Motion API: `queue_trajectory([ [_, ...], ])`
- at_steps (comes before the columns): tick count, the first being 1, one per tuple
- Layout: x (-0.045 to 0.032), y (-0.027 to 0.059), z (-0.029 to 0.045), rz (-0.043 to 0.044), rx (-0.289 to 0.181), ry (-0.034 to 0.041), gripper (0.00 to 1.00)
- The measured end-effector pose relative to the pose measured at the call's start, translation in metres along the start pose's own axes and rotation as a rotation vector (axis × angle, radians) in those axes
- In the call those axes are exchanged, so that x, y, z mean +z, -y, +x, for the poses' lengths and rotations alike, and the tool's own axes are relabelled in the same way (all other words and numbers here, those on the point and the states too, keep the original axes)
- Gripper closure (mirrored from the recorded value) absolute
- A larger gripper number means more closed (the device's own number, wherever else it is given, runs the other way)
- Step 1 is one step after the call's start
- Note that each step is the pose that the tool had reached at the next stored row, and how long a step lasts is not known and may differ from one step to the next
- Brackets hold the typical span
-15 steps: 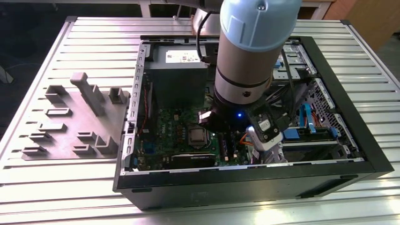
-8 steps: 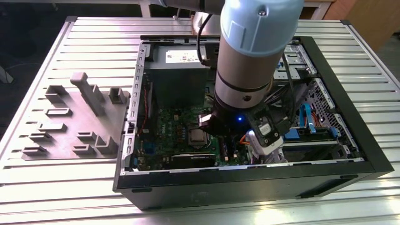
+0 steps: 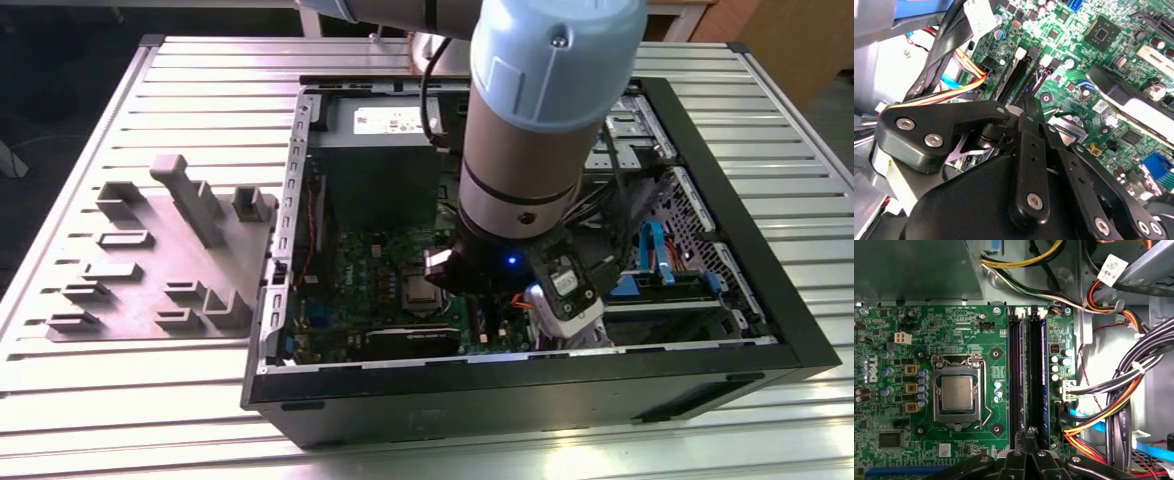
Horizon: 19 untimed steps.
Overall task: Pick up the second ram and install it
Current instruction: 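Press down the second ram until it locks into place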
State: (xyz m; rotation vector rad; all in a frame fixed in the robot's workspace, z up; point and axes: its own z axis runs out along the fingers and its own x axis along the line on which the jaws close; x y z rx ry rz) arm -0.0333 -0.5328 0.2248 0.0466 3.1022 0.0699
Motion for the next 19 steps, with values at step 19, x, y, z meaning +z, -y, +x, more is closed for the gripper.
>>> queue_trajectory([
  [19, -0.0049, -0.0002, 0.0001, 0.0002, 0.000, -0.0001, 0.90],
])
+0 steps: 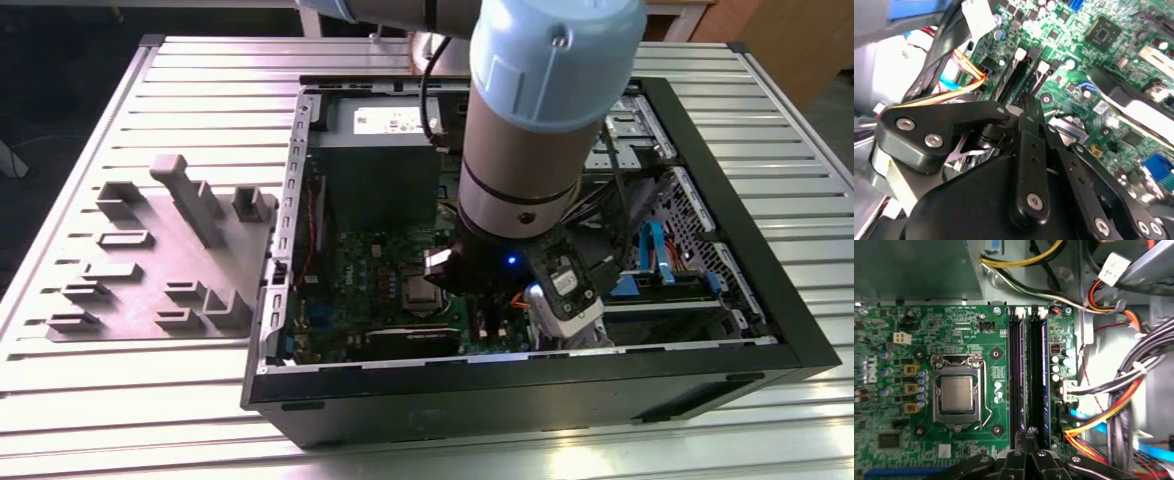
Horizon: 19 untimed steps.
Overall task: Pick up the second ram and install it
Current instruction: 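Press down the second ram until it locks into place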
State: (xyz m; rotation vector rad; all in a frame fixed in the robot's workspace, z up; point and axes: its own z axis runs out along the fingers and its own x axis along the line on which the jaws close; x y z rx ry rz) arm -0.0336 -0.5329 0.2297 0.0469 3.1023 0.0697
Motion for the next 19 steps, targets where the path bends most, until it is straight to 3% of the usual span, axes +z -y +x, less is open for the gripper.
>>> queue_trajectory([
  [2, -0.0073, -0.0003, -0.0003, -0.0002, 0.000, 0.0001, 0.90],
  [6, -0.0085, -0.0010, -0.0003, -0.0003, 0.000, 0.0001, 0.90],
  [15, -0.0068, -0.0326, 0.0009, -0.0003, 0.000, 0.0002, 0.90],
  [19, -0.0117, -0.0344, 0.0008, -0.0001, 0.000, 0.0001, 0.90],
])
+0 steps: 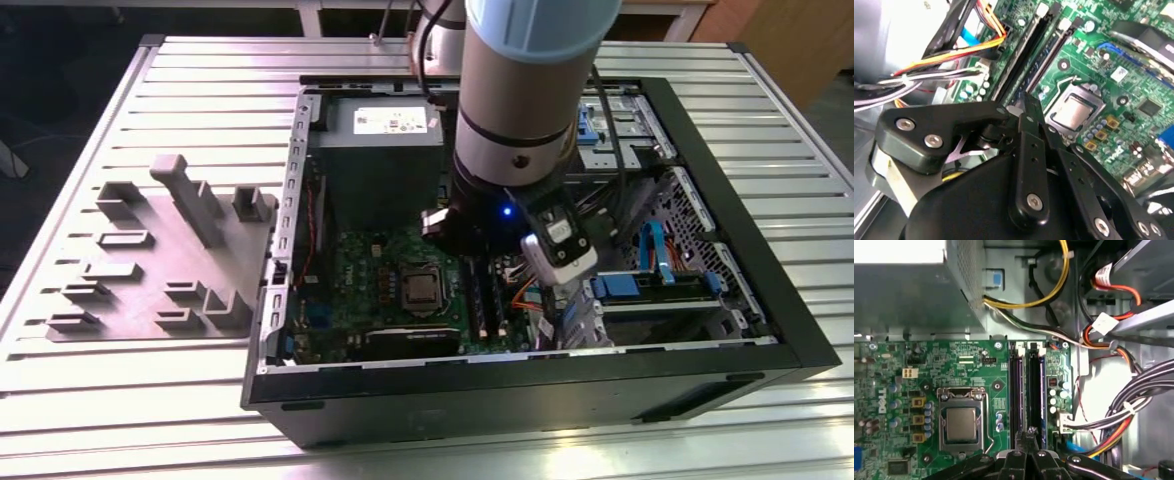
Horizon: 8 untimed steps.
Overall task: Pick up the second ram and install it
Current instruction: 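Press down the second ram until it locks into place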
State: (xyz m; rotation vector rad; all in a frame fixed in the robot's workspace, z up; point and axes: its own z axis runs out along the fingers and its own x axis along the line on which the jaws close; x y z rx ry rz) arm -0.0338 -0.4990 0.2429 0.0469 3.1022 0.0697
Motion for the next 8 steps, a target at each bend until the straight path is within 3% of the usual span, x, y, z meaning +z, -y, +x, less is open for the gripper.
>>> queue_trajectory([
  [8, -0.0024, -0.0001, -0.0001, -0.0001, 0.000, 0.0000, 0.90],
])
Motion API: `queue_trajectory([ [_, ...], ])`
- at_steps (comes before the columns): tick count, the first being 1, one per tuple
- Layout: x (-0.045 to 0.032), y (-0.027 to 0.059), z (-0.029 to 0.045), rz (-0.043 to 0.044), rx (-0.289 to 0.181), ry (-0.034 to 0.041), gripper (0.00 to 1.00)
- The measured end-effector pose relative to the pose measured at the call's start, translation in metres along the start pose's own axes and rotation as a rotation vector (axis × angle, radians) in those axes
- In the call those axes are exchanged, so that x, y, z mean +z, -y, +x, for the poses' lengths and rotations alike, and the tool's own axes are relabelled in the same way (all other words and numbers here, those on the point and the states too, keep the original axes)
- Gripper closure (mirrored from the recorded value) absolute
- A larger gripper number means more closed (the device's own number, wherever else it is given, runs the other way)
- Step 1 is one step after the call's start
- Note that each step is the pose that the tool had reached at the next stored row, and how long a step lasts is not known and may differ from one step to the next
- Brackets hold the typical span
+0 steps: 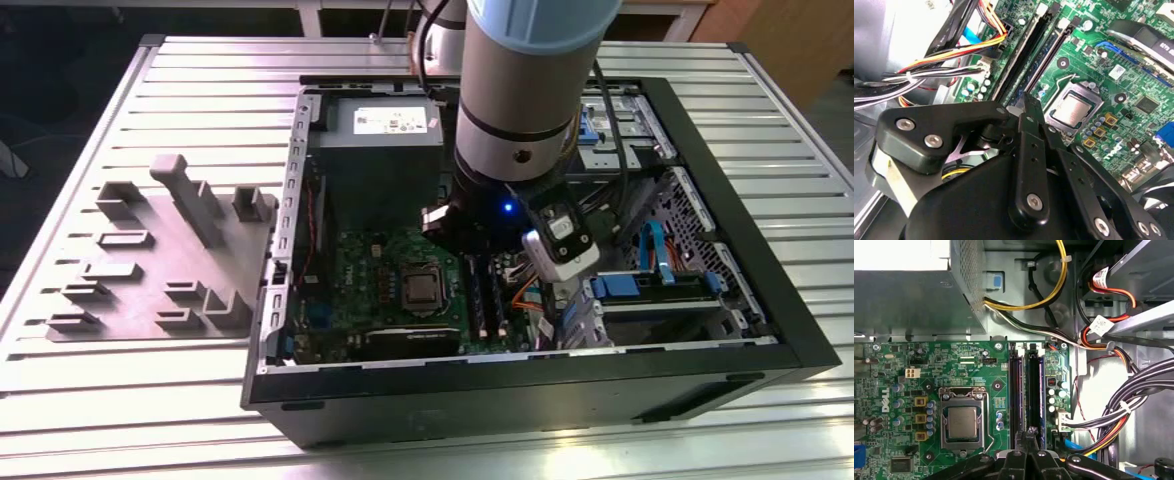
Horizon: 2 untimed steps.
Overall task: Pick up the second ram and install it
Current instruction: 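Press down the second ram until it locks into place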
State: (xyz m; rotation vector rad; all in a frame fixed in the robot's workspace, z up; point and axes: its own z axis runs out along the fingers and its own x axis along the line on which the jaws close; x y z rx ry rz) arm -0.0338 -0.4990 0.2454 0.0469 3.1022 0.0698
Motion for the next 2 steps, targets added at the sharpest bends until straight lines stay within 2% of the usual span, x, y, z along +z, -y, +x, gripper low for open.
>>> queue_trajectory([
  [2, 0.0000, 0.0000, 0.0000, 0.0000, 0.000, 0.0000, 0.90],
])
